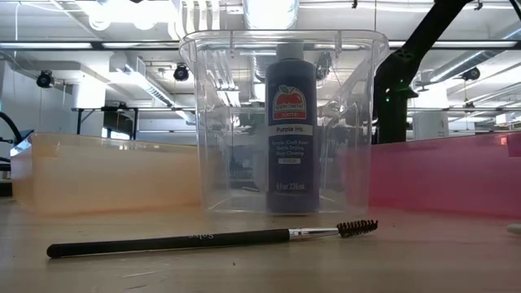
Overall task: Pick & Place Paint Supplies
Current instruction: Put the right scissors into the pink bin
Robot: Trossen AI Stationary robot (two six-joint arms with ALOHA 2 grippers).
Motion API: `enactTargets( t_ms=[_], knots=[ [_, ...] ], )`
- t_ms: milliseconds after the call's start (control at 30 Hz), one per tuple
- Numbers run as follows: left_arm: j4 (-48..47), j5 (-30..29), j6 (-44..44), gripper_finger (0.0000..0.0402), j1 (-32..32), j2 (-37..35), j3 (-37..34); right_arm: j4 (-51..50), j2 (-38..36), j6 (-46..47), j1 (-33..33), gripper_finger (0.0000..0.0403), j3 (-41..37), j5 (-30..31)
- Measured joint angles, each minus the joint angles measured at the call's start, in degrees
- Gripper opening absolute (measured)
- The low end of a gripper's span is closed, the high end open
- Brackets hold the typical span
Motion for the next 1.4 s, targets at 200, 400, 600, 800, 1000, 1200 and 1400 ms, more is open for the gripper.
enactTargets(
  t_ms=[200,400,600,800,1000,1200,1400],
  knots=[
    [0.02,0.00,-0.02,0.0316,0.00,0.00,0.00,0.22,-0.16,-0.21,0.07,0.0029,-0.08,0.01],
    [0.02,0.00,-0.02,0.0316,0.00,0.00,0.00,-0.09,-1.19,-0.64,0.20,0.0028,-0.31,0.04],
    [0.04,0.02,-0.02,0.0316,0.00,0.00,0.00,-0.76,-4.30,-0.64,0.22,0.0023,-1.31,0.01],
    [0.04,0.02,0.01,0.0316,0.00,0.00,0.00,-0.78,-10.39,0.28,0.36,0.0024,-3.92,0.58],
    [0.03,0.04,0.04,0.0316,0.00,0.00,0.00,-0.80,-19.94,2.25,0.59,0.0025,-6.83,1.31],
    [0.02,0.44,0.22,0.0316,0.00,0.00,0.00,-1.14,-27.96,3.73,0.57,0.0026,-8.78,1.61],
    [0.04,0.50,0.18,0.0316,0.00,0.00,0.00,-0.83,-28.24,3.01,0.57,0.0027,-8.82,1.10]
  ],
)
